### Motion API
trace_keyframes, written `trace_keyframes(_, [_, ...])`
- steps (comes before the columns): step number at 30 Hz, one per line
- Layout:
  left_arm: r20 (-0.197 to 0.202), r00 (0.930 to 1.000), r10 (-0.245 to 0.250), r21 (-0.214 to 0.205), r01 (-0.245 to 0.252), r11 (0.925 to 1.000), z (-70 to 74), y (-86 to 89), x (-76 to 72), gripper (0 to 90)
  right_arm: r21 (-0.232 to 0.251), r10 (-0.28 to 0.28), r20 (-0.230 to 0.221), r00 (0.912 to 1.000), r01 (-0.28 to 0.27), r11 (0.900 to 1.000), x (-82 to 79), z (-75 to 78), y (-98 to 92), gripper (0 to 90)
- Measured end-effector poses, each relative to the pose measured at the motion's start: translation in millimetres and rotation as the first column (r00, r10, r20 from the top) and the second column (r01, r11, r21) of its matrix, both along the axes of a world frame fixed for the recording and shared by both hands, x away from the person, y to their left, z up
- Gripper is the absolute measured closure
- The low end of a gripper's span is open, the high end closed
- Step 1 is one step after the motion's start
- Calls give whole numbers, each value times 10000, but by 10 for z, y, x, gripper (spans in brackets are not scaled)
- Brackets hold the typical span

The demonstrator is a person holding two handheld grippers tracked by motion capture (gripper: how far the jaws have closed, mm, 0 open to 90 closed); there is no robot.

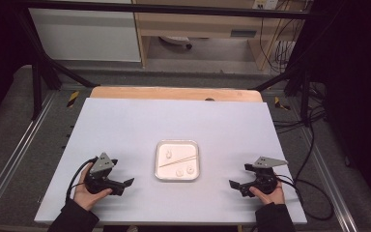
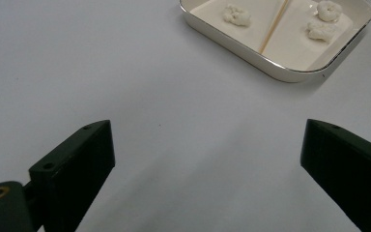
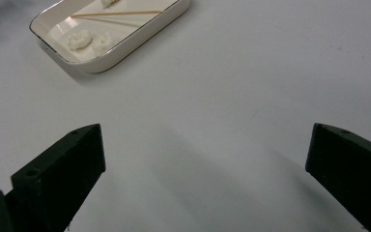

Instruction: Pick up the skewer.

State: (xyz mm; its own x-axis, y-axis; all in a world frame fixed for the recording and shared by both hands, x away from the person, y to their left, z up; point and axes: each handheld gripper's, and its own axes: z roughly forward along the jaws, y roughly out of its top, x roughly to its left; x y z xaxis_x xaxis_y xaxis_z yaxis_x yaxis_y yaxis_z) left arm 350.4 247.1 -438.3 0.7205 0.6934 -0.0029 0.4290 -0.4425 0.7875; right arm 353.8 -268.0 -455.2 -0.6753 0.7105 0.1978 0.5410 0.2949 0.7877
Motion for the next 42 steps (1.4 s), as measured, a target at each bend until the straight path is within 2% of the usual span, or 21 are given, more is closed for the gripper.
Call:
trace_keyframes(11, [-46, 9998, -189, 202, 190, 9996, 39, -119, 34, 49, -56, 36, -27, 10000, -36, 10000, 3, -7, 4, 8])
trace_keyframes(16, [-13, 9993, -364, 451, 364, 9983, 81, -220, 47, 47, -115, 45, -53, 10000, -45, 9999, 6, -11, 6, 8])
trace_keyframes(22, [61, 9984, -559, 552, 554, 9969, 132, -310, 65, 46, -151, 49, -72, 10000, -50, 9999, 9, -17, 11, 8])
trace_keyframes(34, [76, 9954, -959, 626, 952, 9935, 222, -633, 186, 48, -193, 57, -94, 9999, -59, 9998, 6, -18, 13, 8])
trace_keyframes(42, [4, 9950, -1003, 691, 1000, 9926, 244, -812, 269, 61, -229, 93, -86, 9999, -95, 9997, 9, -20, 12, 8])
